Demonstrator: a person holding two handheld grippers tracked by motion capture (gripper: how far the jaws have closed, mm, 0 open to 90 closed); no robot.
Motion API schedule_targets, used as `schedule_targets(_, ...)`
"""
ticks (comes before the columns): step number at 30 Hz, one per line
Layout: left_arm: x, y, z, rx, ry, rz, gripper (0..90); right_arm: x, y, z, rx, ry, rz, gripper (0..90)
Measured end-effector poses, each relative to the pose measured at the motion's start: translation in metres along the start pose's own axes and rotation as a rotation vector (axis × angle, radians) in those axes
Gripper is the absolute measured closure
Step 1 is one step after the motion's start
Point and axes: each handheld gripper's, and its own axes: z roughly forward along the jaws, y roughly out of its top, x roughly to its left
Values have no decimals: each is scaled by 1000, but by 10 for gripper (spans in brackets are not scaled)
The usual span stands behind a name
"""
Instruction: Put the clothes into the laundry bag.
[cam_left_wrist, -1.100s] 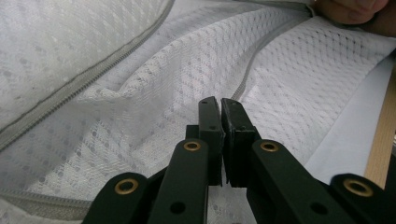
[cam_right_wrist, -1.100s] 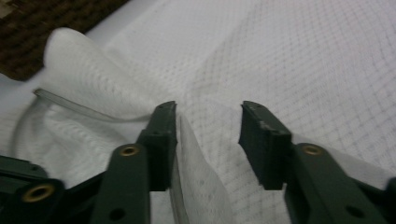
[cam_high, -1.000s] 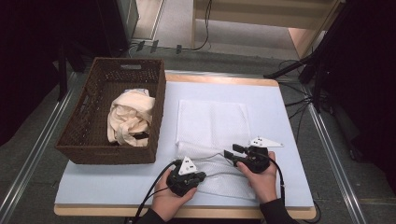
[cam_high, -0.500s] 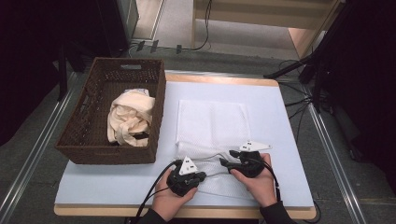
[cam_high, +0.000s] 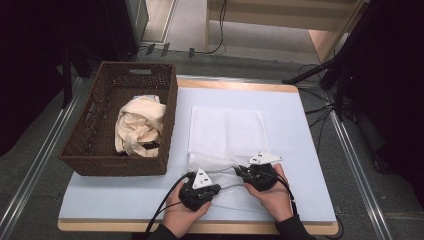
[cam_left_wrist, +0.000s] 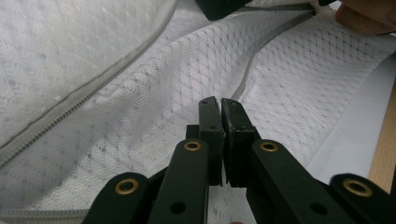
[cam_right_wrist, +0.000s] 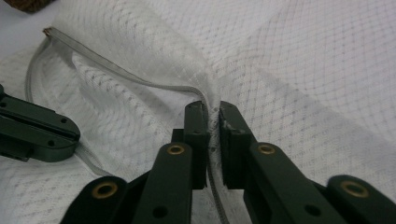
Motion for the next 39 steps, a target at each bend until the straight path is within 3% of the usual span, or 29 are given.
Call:
schedule_targets(5,-1,0,0,4,9,6,886,-4,2,-14,-73,9,24,874)
schedule_targets(17,-1,1,1,7,13,9,894,-6,19,-55,-246,-28,64,883)
schedule_targets(25,3,2,0,1,-25,-23,854,-10,16,-50,-242,-38,72,882)
schedule_targets(32,1,10,-17,-70,-55,5,717,-8,14,-50,-240,-50,55,880)
schedule_targets(39,-3,23,-39,-135,-55,31,543,-7,11,-46,-226,-48,49,870)
